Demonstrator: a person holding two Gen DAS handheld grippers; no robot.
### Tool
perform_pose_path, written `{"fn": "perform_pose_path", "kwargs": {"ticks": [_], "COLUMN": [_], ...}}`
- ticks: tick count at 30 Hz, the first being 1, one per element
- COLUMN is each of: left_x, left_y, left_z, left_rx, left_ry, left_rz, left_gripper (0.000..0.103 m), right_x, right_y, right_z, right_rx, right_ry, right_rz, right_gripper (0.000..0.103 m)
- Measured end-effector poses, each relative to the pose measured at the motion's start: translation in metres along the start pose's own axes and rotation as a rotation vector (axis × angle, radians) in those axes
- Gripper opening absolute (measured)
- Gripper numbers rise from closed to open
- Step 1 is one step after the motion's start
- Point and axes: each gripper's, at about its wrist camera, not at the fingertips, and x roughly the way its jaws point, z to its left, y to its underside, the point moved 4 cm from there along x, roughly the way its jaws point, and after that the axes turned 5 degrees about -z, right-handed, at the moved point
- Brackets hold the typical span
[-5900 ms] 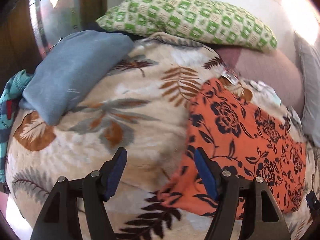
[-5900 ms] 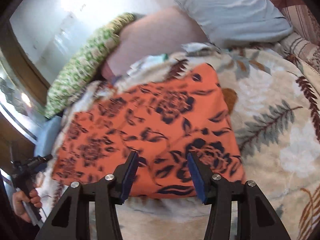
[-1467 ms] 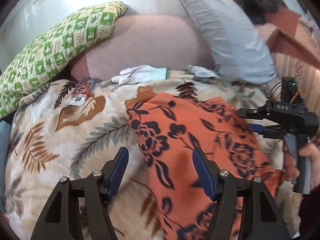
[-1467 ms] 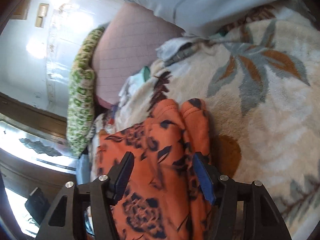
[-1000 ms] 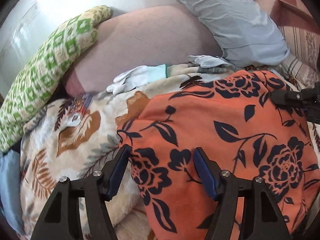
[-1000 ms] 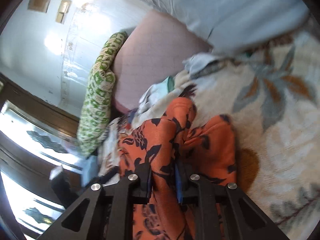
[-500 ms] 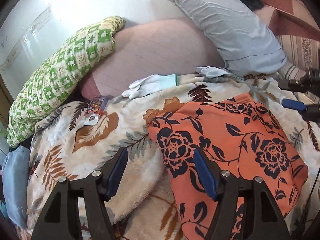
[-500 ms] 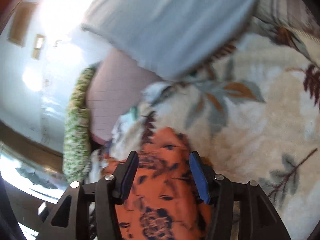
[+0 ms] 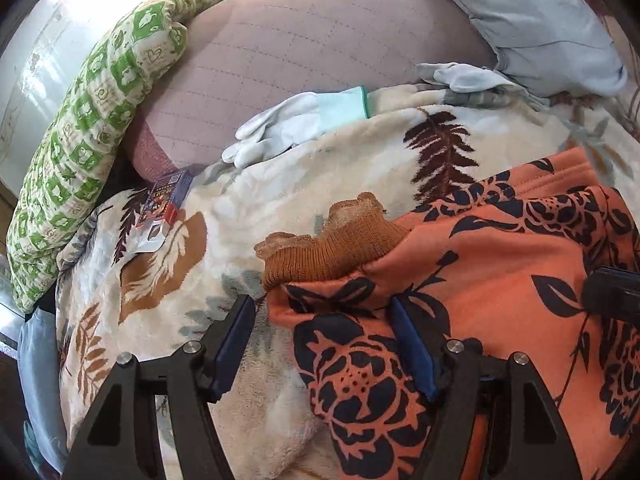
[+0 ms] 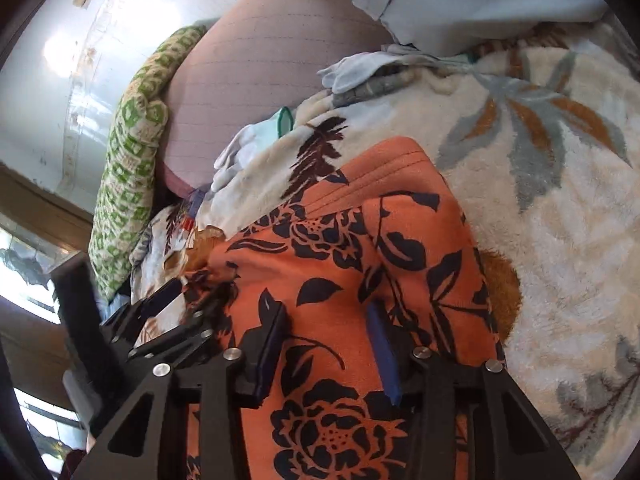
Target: Fold small clothes
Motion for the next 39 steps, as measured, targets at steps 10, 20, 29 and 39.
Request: {"fn": "perform_pose_path", "kwargs": {"ticks": [10, 20, 29, 39], "left_x": [-0.113, -0.101, -0.129, -0.044], "left_y": [0.058, 0.138, 0.107, 0.042], "left_z": [0.013, -0.009, 0.028, 0.004], "left_rx": [-0.027, -0.050, -0.192, -0.008], "left_ry": [0.154, 0.232, 0.260, 0.086], "left_rz": [-0.140, -0.022, -0.184, -0.041], "left_gripper": [0.071, 0.079, 0.079, 0.081], "right_x": [-0.077, -0.045, -0.079, -0.022], "right_y": [0.033, 0.098, 0.071, 0.055], "right_z": [0.028, 0.006, 0.042, 0.009], "right_rx": [-0.050, -0.047, -0.085, 0.008], "right_ry": [-0.066, 0.112, 0.006, 0.096], "right_rz": [-0.018, 0.060, -0.123, -0.036], "right_gripper": [0.048, 0.051, 0.066, 0.020]}}
